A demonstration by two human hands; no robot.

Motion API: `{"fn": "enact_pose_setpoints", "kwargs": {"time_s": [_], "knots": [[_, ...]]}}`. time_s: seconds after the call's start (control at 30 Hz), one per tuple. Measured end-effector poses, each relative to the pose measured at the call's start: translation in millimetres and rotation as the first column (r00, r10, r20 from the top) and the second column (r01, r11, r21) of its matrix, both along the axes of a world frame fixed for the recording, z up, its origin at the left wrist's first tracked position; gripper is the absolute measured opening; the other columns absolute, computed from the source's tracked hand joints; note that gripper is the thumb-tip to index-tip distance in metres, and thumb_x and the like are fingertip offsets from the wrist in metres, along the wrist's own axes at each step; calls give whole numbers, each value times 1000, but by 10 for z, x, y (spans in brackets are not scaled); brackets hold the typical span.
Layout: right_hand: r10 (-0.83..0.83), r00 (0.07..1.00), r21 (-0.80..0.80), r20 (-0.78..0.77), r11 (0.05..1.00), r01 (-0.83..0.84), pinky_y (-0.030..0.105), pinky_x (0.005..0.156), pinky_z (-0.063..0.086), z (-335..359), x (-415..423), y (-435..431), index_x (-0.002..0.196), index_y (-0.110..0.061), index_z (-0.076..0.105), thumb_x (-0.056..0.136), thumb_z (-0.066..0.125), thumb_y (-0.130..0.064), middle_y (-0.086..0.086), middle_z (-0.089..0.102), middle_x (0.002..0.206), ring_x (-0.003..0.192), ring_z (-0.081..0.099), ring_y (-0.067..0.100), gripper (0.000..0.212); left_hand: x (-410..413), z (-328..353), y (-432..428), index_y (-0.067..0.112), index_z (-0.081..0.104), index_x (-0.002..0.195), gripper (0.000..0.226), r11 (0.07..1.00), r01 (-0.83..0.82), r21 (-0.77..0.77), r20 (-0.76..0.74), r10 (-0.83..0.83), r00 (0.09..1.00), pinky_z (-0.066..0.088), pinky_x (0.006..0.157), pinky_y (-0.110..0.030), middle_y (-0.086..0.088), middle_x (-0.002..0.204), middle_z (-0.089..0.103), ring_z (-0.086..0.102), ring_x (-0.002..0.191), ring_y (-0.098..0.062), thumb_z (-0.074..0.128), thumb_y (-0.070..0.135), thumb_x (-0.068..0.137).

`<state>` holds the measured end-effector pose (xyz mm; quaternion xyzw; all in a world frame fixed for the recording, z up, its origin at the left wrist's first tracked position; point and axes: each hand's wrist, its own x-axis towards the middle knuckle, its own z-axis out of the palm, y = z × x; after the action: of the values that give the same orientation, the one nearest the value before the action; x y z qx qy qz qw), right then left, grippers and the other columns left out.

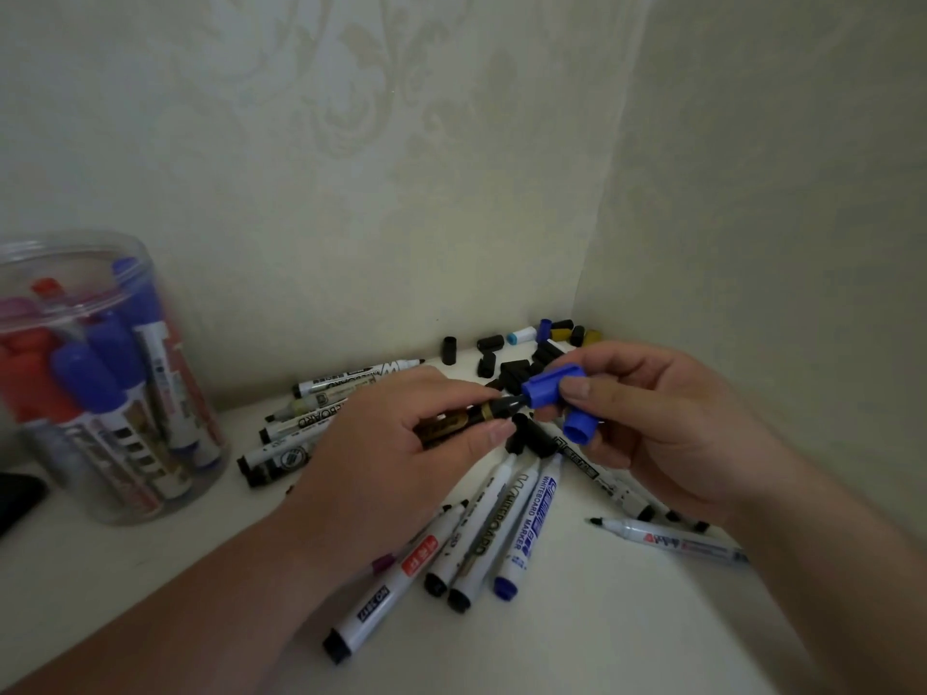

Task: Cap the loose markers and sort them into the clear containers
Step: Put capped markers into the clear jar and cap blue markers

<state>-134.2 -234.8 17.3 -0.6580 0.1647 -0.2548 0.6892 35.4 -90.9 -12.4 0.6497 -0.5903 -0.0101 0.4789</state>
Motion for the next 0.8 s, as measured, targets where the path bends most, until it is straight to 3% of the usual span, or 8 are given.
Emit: {"fn": "enact_pose_setpoints", "kwargs": {"time_s": [0.13,0.37,0.47,0.57,0.8], "knots": [[-9,997,-160,-80,987,-4,20,42,41,-3,4,63,87,-17,78,75,76,-17,8,72,71,48,56,11,13,26,-28,-18,42,73,109,24,999,18,32,50,-20,999,47,66,-31,14,77,63,60,78,-12,65,50,87],[-89,970,-502,-228,864,-38,18,65,51,14,-30,105,95,-29,75,76,72,-35,-2,77,87,73,71,13,20,85,-47,-16,45,70,116,38,992,43,118,139,-60,989,34,62,-17,19,76,60,58,79,-6,53,64,88],[-94,967,-532,-237,846,-48,15,61,49,31,-23,140,96,-26,75,80,68,-34,-3,76,82,67,69,8,19,95,-58,-20,44,70,115,31,996,26,86,177,-41,983,36,62,-19,19,73,57,57,77,-6,57,59,91],[-102,956,-542,-274,838,-66,12,49,40,33,4,169,95,-25,75,86,68,-30,-1,74,74,50,54,2,12,98,-59,-2,44,68,116,33,997,24,71,194,-38,980,41,60,-23,17,73,57,57,75,-7,56,58,90],[-137,932,-481,-335,875,-45,18,40,30,55,25,186,89,-23,76,89,66,-35,-3,55,51,40,36,8,15,96,-38,-2,42,71,113,27,998,4,61,261,-20,965,41,57,-23,17,73,54,56,72,-7,58,52,92]]}}
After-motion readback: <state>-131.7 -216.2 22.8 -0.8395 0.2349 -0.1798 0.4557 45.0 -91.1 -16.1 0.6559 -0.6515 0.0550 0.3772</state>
